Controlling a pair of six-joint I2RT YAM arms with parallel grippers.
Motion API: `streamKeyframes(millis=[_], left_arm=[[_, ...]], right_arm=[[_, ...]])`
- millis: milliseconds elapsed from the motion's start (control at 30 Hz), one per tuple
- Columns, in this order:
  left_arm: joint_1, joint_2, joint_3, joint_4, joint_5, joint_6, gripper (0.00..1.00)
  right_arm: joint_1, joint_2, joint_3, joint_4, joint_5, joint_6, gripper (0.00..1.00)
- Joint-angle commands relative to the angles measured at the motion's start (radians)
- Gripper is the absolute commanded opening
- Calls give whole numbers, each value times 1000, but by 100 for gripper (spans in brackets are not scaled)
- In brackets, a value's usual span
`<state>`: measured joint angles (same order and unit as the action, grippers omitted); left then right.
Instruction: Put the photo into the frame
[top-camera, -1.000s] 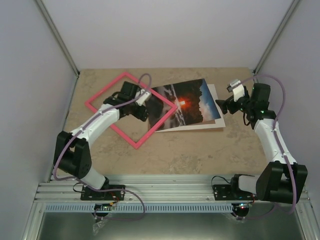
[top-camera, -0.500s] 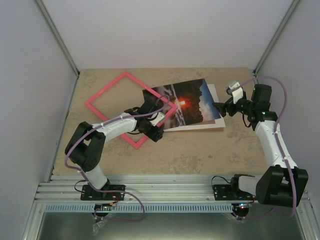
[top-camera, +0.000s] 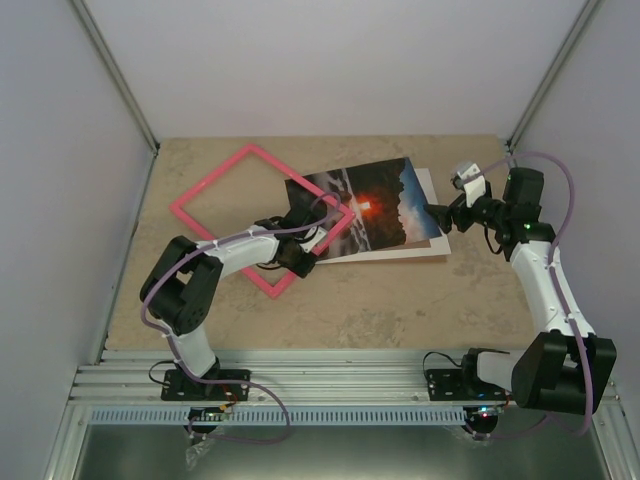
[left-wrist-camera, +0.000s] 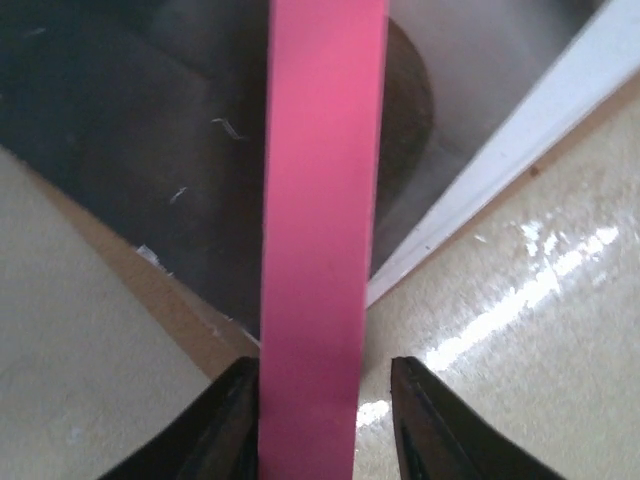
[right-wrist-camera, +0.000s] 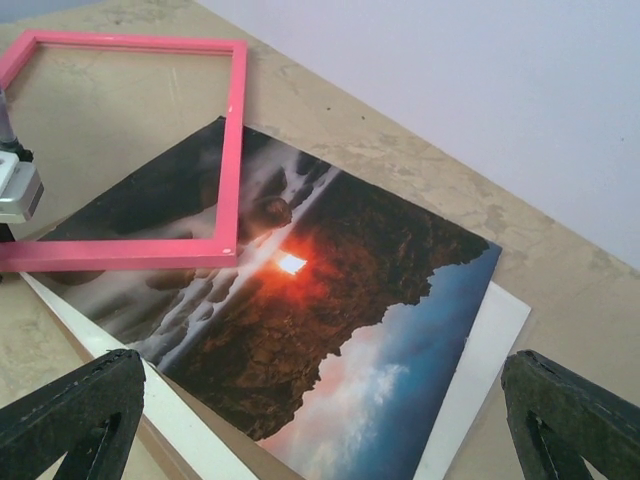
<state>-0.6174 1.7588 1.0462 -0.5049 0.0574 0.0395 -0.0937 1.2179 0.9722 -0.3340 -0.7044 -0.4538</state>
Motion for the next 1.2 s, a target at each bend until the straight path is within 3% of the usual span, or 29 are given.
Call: streamKeyframes(millis=[0,100,233,367,500,700,933,1167], left_arm=[[-4,-21,8,-2,-53,-13,30],[-4,-52,27,-37,-79,-25,13],[0,-120,73,-106,-86,-22,0],[65,-200,200,-231,29,-2,0],[131,-269,423,-356,228,72,0],[136,-330,671,-494,437,133,0],[137,-421,752,-470,746,122,0],[136,-426,764,-491,1038,112,0]], right_arm=[[-4,-23,-13,74,-37,-22,98],[-5,-30,-34,122,-69,-57,98],[-5,-29,-41,188,-91,-72,98],[-1,-22,-23,258,-95,-70,98],[1,-20,0,388,-85,-25,98],[42,8,83,574,-55,42,94],[169,73,237,707,-8,40,95],[280,140,373,708,13,-104,95]])
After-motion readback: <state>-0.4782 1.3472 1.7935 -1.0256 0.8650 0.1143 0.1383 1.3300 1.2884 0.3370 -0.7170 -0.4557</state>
